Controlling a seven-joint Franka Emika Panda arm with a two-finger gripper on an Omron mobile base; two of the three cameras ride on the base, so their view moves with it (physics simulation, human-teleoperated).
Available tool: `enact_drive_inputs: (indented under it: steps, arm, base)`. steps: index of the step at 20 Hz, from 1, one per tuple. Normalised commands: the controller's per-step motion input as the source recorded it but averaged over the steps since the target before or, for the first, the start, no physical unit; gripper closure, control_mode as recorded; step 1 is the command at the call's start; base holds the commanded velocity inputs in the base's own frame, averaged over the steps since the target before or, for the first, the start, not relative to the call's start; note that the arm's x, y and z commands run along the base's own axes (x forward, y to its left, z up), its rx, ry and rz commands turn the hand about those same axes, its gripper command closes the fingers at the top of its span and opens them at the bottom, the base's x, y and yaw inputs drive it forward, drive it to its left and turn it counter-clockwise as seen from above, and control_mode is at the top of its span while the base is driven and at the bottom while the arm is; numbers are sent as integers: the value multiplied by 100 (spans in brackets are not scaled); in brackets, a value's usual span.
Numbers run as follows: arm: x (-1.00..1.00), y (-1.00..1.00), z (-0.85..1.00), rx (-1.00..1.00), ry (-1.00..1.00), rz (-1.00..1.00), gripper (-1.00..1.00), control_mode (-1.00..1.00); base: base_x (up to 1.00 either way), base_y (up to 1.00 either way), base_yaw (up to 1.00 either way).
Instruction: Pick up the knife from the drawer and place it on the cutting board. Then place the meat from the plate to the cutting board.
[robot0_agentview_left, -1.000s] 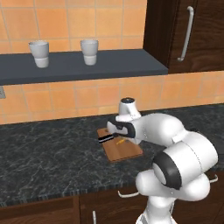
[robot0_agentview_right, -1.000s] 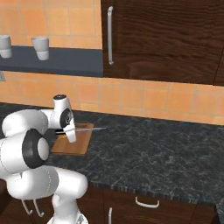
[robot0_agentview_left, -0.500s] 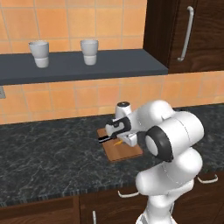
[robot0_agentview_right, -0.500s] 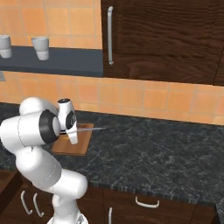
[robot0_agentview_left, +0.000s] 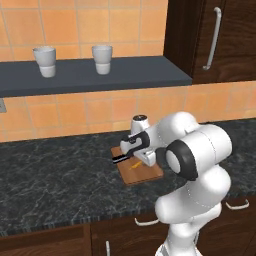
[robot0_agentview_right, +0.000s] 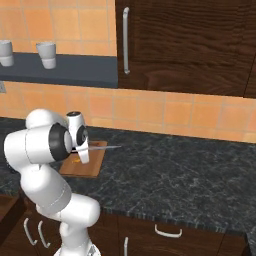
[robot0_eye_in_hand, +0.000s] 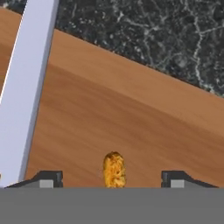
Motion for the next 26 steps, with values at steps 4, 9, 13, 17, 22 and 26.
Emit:
enact_drive_inputs:
  steps: [4, 9, 13, 17, 22, 26]
  arm:
    - [-46, 0, 58, 0, -7, 17, -100, -100]
    - [-88, 9, 54, -3, -16, 27, -100, -100]
    - [-100, 0, 42, 0, -23, 28, -100, -100]
    - [-58, -5, 66, 0, -5, 31, -100, -100]
    - [-4, -38, 40, -10, -3, 45, -100, -100]
    - [0, -30, 20, -30, -25, 37, -100, -100]
  base:
    - [0, 0, 0]
    - [0, 0, 0]
    - [0, 0, 0]
    - [0, 0, 0]
    - [0, 0, 0]
    - [0, 0, 0]
